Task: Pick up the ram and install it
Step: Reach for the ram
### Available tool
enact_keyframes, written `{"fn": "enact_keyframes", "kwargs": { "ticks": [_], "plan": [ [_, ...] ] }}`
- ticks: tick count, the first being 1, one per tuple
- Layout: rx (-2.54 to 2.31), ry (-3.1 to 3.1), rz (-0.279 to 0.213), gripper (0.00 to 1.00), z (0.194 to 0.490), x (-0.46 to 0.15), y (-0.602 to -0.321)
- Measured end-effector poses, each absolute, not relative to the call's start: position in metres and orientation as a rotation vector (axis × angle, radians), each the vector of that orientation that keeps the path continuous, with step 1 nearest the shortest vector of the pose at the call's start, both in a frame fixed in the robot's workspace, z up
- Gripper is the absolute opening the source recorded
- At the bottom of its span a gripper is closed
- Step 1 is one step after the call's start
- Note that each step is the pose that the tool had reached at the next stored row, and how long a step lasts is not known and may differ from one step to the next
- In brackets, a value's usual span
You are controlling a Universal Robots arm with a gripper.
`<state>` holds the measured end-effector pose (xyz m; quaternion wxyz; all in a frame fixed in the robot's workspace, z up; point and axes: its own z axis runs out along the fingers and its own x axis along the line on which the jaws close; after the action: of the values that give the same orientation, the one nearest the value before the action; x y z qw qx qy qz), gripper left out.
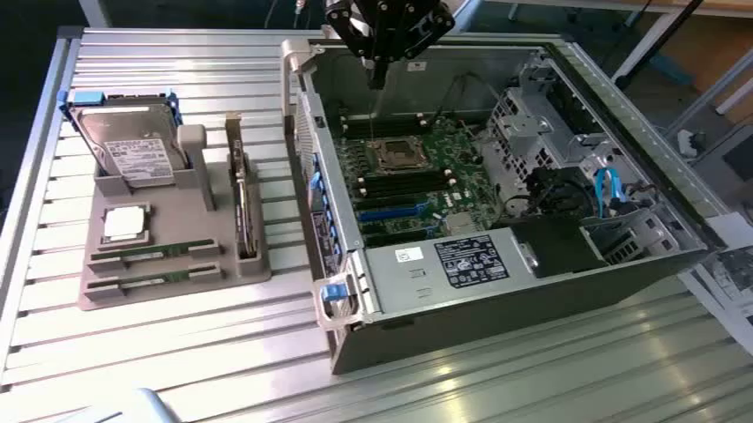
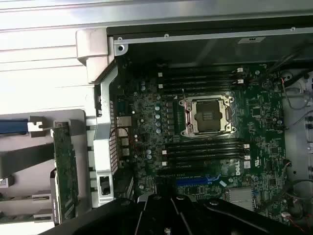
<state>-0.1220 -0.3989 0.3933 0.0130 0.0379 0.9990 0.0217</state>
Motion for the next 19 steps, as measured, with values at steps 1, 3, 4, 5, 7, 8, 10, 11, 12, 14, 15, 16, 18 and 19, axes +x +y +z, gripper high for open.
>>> {"fn": "enact_keyframes", "kwargs": {
  "ticks": [1, 3, 4, 5, 7, 8, 10, 11, 12, 14, 15, 16, 18, 19],
  "plan": [
    [0.118, 3.112, 0.068, 0.10, 0.393, -0.122, -0.399],
    [0.118, 3.113, 0.068, 0.10, 0.393, -0.122, -0.399],
    [0.118, 3.112, 0.068, 0.10, 0.393, -0.123, -0.399],
    [0.118, 3.112, 0.068, 0.10, 0.393, -0.124, -0.399],
    [0.118, 3.112, 0.068, 0.10, 0.393, -0.131, -0.399],
    [0.118, 3.112, 0.068, 0.10, 0.393, -0.139, -0.399],
    [0.118, 3.112, 0.068, 0.10, 0.393, -0.151, -0.399],
    [0.118, 3.112, 0.068, 0.10, 0.393, -0.159, -0.399],
    [0.118, 3.112, 0.068, 0.10, 0.393, -0.163, -0.399],
    [0.118, 3.112, 0.068, 0.10, 0.393, -0.173, -0.399],
    [0.118, 3.112, 0.068, 0.10, 0.393, -0.180, -0.399],
    [0.118, 3.112, 0.068, 0.10, 0.393, -0.193, -0.399],
    [0.118, 3.112, 0.068, 0.10, 0.393, -0.212, -0.399],
    [0.118, 3.112, 0.068, 0.10, 0.393, -0.221, -0.399]
  ]
}}
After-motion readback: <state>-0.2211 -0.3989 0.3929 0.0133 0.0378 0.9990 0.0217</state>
